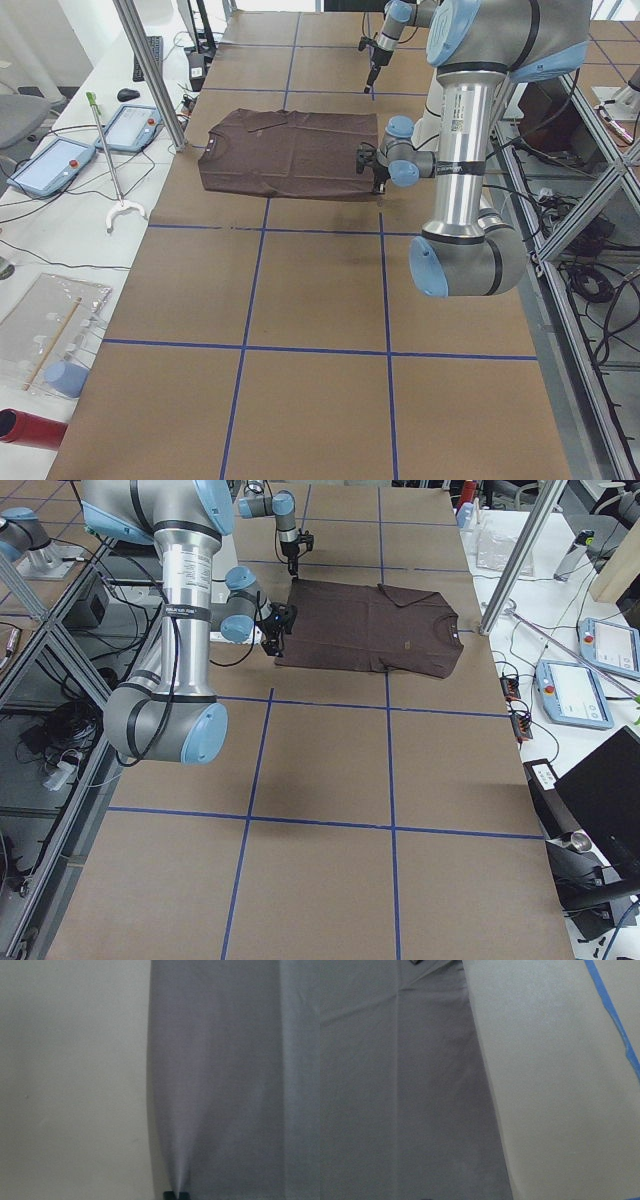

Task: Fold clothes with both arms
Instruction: 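Grasp the hem corners with the left and right grippers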

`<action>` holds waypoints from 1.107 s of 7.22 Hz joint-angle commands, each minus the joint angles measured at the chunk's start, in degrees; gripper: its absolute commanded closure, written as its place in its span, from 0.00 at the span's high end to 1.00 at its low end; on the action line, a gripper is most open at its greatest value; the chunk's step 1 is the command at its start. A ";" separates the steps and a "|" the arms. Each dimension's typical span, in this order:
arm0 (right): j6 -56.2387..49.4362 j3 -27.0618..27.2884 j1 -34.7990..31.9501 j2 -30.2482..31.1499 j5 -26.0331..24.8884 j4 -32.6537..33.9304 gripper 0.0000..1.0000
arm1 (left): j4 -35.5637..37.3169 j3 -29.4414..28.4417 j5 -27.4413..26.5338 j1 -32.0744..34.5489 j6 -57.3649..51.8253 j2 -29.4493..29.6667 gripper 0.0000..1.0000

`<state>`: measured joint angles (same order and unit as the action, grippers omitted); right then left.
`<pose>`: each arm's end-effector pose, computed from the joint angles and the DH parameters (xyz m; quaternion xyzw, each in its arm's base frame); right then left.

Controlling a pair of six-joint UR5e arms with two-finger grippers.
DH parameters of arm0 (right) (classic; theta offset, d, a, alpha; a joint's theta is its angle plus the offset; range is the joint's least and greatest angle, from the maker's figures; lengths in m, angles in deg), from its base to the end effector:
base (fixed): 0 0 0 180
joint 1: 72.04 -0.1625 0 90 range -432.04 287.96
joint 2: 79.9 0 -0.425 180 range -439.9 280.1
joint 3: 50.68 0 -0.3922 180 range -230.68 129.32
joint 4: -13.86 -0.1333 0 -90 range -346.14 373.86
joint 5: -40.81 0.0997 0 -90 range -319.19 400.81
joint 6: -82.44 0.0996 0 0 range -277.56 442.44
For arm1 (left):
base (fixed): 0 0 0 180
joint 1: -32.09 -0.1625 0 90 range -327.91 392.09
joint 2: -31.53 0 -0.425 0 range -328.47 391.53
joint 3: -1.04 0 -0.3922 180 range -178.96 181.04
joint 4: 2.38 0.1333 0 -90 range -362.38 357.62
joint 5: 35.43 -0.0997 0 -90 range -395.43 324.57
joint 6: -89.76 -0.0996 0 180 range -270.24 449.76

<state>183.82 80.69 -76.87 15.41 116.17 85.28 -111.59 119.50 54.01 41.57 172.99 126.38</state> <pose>-0.3992 -0.1928 0.3293 0.0870 -0.4609 0.1821 0.8642 0.4744 -0.2154 0.3521 0.0669 0.4374 -0.0234 0.8965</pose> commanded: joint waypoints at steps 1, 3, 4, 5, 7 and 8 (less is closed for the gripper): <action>2.41 -2.51 1.23 -1.60 -2.05 0.91 0.77 | 0.05 0.01 -0.06 0.02 0.00 0.95 0.00; 2.41 -6.71 1.23 -10.53 -2.14 11.25 0.74 | 0.05 0.01 -0.14 0.02 0.00 1.74 0.00; 2.50 -8.66 1.32 -10.66 -2.23 11.29 0.74 | 0.05 -0.08 -0.67 0.02 -0.17 1.83 0.00; 2.85 -9.72 1.93 -10.58 -3.10 11.20 0.73 | -0.03 0.01 -2.06 0.02 -0.44 1.83 0.00; 6.46 -10.79 3.69 -10.58 -5.66 8.57 0.70 | -0.12 0.01 -2.52 0.02 -0.70 1.83 0.00; 6.46 -10.79 3.60 -9.97 -5.75 8.56 0.67 | -0.12 0.01 -3.47 0.02 -0.70 2.09 0.00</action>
<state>189.79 70.08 -73.46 4.99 110.91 94.40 -111.68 119.51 51.42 41.59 172.34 128.28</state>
